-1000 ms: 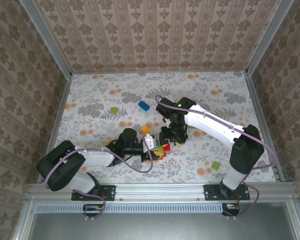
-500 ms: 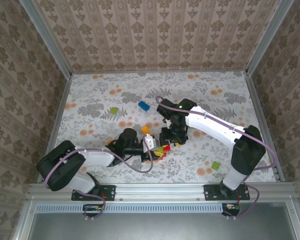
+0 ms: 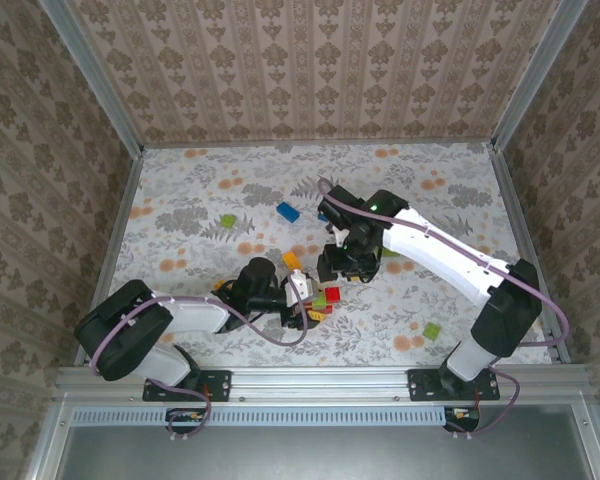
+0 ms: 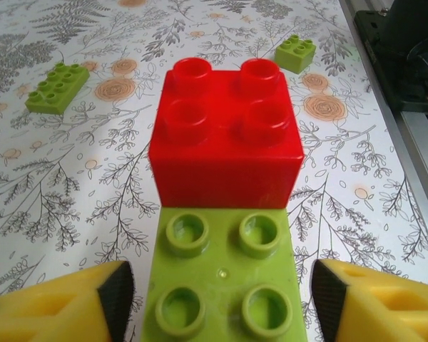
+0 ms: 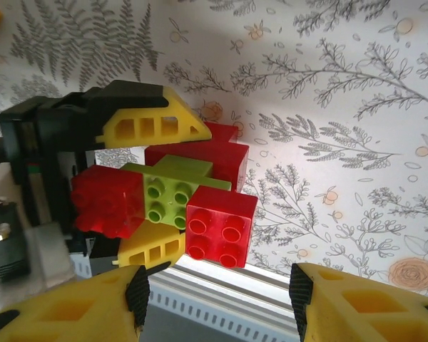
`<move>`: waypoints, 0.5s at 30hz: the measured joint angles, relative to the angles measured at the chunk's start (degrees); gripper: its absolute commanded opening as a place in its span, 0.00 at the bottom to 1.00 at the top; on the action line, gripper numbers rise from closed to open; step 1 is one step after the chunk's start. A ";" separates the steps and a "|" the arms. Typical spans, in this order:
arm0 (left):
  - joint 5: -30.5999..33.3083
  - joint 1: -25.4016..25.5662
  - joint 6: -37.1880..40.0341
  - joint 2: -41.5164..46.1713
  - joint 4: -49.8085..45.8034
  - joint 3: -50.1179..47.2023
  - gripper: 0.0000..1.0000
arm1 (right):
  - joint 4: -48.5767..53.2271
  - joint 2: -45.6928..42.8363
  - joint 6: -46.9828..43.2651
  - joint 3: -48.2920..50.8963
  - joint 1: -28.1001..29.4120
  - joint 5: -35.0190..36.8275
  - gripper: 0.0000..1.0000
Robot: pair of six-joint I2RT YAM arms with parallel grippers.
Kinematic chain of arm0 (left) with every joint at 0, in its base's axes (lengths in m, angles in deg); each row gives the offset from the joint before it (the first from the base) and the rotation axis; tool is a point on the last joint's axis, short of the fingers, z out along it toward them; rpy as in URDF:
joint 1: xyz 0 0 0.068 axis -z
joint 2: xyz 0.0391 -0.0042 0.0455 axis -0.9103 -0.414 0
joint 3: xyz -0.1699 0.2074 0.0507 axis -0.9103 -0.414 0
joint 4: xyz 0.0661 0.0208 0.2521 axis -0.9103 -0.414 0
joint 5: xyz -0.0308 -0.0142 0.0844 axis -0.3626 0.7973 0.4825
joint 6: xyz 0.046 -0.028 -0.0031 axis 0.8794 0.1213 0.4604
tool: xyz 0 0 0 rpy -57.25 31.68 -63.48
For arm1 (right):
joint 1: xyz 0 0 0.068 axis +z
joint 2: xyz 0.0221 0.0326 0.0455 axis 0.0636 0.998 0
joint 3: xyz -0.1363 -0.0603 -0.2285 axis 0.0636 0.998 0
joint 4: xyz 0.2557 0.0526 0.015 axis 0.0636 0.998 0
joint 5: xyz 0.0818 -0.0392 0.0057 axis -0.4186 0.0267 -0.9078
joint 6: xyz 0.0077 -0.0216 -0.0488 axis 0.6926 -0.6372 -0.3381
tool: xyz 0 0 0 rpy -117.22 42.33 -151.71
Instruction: Assemble a carrot with lego
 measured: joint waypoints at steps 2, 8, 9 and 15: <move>0.00 0.00 0.04 0.00 0.02 0.00 0.75 | 0.68 -0.96 -0.33 -0.35 -0.39 0.44 0.58; -0.22 -0.02 0.09 -1.51 0.48 0.00 0.70 | 2.34 -4.33 -0.52 -0.46 -2.34 1.68 0.58; -0.57 -0.02 0.17 -2.23 0.52 0.00 0.66 | 2.45 -5.01 -0.52 -0.46 -2.71 1.77 0.58; -2.08 -0.02 0.24 -4.68 0.96 0.04 0.51 | 3.02 -7.39 -0.52 -0.44 -3.89 2.34 0.58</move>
